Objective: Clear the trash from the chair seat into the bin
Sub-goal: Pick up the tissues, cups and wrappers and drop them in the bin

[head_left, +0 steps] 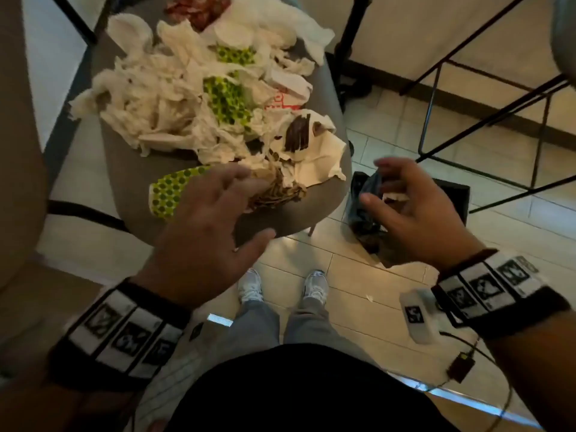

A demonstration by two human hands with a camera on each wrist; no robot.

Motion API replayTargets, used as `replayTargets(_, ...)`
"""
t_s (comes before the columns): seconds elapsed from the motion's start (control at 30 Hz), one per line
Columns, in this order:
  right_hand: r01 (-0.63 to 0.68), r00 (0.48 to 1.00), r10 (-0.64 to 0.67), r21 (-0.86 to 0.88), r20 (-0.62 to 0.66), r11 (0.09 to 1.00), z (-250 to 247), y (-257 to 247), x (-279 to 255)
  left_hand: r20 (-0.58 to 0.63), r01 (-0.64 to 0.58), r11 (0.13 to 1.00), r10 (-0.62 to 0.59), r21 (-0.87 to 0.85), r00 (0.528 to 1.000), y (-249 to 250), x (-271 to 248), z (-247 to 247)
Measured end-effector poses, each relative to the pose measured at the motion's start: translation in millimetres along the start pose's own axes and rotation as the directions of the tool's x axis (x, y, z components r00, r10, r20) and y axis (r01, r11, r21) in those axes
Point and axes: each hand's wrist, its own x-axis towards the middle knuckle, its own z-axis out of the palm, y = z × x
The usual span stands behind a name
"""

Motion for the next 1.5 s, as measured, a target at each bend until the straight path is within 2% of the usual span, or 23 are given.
replayTargets(0.1,0.072,0.997,-0.072,-0.001,0.040,0.997,11.8,-29.9,36.0,0.038,0.014,0.994,-0.019,0.110,0.999,5.3,18.0,12.7)
replayTargets(0.17,0.077,0.994,-0.074,-0.044,0.079,0.996,21.5,-43.7,53.4,0.069,0.041,0.985,-0.054,0.170,0.996,7.5,26.1,24.2)
replayTargets(0.3,0.022,0.998,-0.015,-0.103,0.063,0.994,38.6,-46.5,68.1,0.061,0.115,0.967,-0.132,0.229,0.989,7.5,33.3,35.1)
replayTargets(0.37,-0.016,0.999,0.019,-0.077,0.027,0.997,43.0,-44.8,70.3,0.052,0.137,0.958,-0.155,0.254,0.987,5.2,36.4,39.2)
replayTargets(0.53,-0.053,0.998,0.055,0.055,-0.028,0.997,41.4,-39.9,65.1,-0.023,0.141,0.968,-0.139,0.208,0.990,-3.7,39.8,35.7)
replayTargets(0.77,-0.009,0.995,0.016,0.071,-0.095,0.997,34.7,-33.5,52.1,-0.152,0.156,0.984,-0.141,0.087,0.978,-8.2,32.4,13.9)
replayTargets(0.97,0.011,0.995,-0.003,0.086,-0.097,0.996,31.7,-36.3,37.9,-0.158,0.150,0.988,-0.142,0.042,0.977,-7.7,19.2,9.3)
replayTargets(1.13,-0.023,0.997,0.031,0.125,-0.067,0.992,31.8,-37.8,26.6,-0.152,0.157,0.987,-0.153,0.018,0.977,-7.2,14.5,7.0)
replayTargets(1.37,-0.047,0.982,0.085,0.216,-0.168,0.975,0.9,-27.0,-3.9,-0.205,0.097,0.993,-0.108,-0.063,0.973,2.1,18.9,-4.1)
replayTargets(1.5,-0.094,0.947,0.189,0.339,-0.260,0.936,-24.5,12.8,-26.5,-0.190,-0.014,0.992,-0.011,-0.129,0.982,28.9,32.7,-8.2)
